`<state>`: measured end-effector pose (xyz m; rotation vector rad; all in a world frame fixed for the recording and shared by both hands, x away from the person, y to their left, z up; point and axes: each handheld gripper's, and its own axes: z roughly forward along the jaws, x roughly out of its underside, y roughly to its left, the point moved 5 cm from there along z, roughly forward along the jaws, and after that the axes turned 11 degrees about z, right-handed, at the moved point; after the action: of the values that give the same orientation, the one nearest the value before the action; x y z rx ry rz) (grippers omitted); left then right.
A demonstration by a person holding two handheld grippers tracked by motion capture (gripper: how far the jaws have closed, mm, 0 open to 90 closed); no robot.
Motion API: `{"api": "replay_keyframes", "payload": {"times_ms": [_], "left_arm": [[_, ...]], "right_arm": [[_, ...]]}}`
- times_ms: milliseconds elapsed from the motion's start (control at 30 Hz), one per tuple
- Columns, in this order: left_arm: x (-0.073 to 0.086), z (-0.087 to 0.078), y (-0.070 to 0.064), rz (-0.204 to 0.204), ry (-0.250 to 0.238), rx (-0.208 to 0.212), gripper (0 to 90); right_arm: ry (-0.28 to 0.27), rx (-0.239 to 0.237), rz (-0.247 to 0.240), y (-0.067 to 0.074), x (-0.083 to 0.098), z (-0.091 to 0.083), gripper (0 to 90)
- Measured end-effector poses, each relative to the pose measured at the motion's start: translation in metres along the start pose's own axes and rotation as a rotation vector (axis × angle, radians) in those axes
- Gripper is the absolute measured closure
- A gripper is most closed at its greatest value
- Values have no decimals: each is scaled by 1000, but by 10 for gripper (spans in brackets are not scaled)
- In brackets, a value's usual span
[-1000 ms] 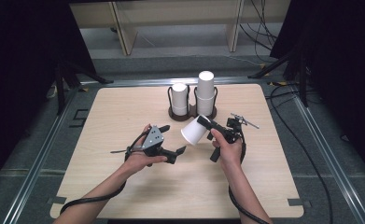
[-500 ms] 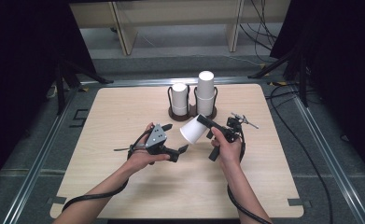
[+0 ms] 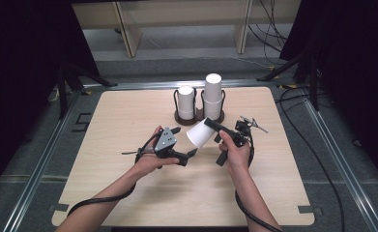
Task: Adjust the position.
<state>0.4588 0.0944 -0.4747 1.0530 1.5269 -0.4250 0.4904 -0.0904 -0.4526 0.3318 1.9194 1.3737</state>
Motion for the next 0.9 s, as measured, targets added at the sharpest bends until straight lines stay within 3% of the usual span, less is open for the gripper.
{"api": "replay_keyframes", "payload": {"times_ms": [67, 133, 267, 367, 400, 433, 533, 567, 667, 900], "left_arm": [[0, 0, 0, -4, 5, 3, 0], [-1, 1, -1, -1, 4, 3, 0], [-1, 4, -1, -7, 2, 3, 0], [0, 6, -1, -7, 0, 3, 0], [0, 7, -1, -6, -1, 3, 0], [0, 8, -1, -6, -8, 3, 0], [0, 9, -1, -8, -9, 10, 0], [0, 10, -1, -11, -10, 9, 0], [1, 12, -1, -5, -8, 9, 2], [1, 14, -1, -11, -22, 12, 24]], "right_arm": [[-5, 3, -5, 0, 0, 1, 361], [9, 2, 44, 3, 1, 0, 361], [2, -2, 5, 0, 0, 1, 361], [5, -5, 38, 2, 0, 0, 361], [4, -7, 19, 1, 0, 1, 361], [7, -9, 41, 2, 0, 0, 361], [7, -6, 21, 1, 0, 0, 361], [12, -9, 50, 3, 1, 0, 361], [11, -8, 19, 1, 0, 0, 361], [10, -7, 24, 1, 0, 1, 361]]}}
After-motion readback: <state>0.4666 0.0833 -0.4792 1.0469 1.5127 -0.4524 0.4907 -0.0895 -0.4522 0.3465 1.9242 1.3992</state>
